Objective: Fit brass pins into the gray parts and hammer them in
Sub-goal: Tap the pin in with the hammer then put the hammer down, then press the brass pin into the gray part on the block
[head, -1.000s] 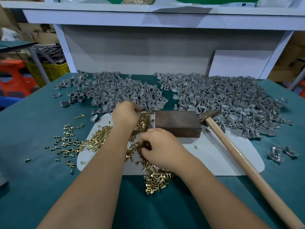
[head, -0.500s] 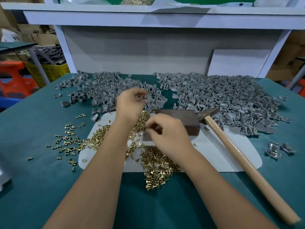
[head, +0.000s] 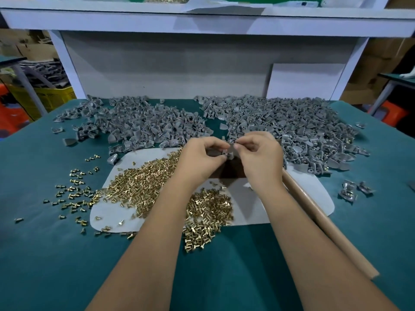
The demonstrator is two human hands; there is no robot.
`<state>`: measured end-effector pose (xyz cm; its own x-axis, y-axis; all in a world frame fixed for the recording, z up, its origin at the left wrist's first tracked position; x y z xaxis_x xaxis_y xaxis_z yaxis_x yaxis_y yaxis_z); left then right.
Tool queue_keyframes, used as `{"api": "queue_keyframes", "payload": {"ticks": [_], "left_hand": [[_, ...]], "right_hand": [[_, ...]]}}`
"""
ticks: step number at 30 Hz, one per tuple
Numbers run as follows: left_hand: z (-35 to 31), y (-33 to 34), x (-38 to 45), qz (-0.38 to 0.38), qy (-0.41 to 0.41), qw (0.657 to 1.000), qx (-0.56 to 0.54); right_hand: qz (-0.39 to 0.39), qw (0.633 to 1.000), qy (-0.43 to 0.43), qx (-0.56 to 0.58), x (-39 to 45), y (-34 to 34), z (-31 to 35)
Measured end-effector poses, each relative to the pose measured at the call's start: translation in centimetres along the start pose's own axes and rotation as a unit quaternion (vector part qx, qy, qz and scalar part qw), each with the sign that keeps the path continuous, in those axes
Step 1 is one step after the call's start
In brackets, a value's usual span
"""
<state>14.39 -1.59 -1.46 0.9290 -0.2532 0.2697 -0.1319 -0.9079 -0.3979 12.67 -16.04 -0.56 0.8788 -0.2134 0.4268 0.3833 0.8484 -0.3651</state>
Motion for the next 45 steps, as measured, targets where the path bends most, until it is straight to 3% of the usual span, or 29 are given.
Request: {"api": "queue_keyframes", "payload": {"ticks": [8, 14, 29, 36, 40, 45], "left_hand": [[0.3, -0.5, -0.6, -0.062, -0.009, 0.987, 0.15], [0.7, -0.5, -0.6, -0.066, -0.002, 0.988, 0.143], [1.5, -0.7, -0.7, -0.077, -0.011, 0.993, 0.086], [1.4, -0.6, -0.7, -0.075, -0.01, 0.992, 0.098], [1.4, -0.6, -0.8, -0.077, -0.024, 0.992, 0.093], [1.0, -0.5, -1.3, -0.084, -0.038, 0.988, 0.127]], "right_hand": [[0.053, 0.999, 0.003, 0.01, 0.0, 0.4, -0.6], [0.097, 0.995, 0.012, 0.014, -0.1, 1.1, -0.6], [0.106, 0.992, 0.025, -0.067, -0.3, 1.3, 0.0], [0.073, 0.978, -0.02, -0.195, -0.4, 1.8, 0.9], [0.039, 0.984, -0.025, -0.174, -0.9, 2.0, 1.0], [0.068, 0.987, -0.016, -0.147, -0.9, 1.8, 0.8]]}}
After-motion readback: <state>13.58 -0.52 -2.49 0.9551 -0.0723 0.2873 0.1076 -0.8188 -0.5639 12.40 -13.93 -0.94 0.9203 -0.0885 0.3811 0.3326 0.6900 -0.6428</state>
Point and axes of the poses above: each hand's wrist, its own x-axis towards the middle knuckle, its own y-axis out of the palm, z = x × y, the point moved 3 cm from there along x, towards the middle knuckle, and after that the axes turned 7 degrees about z, right-handed, at the moved point
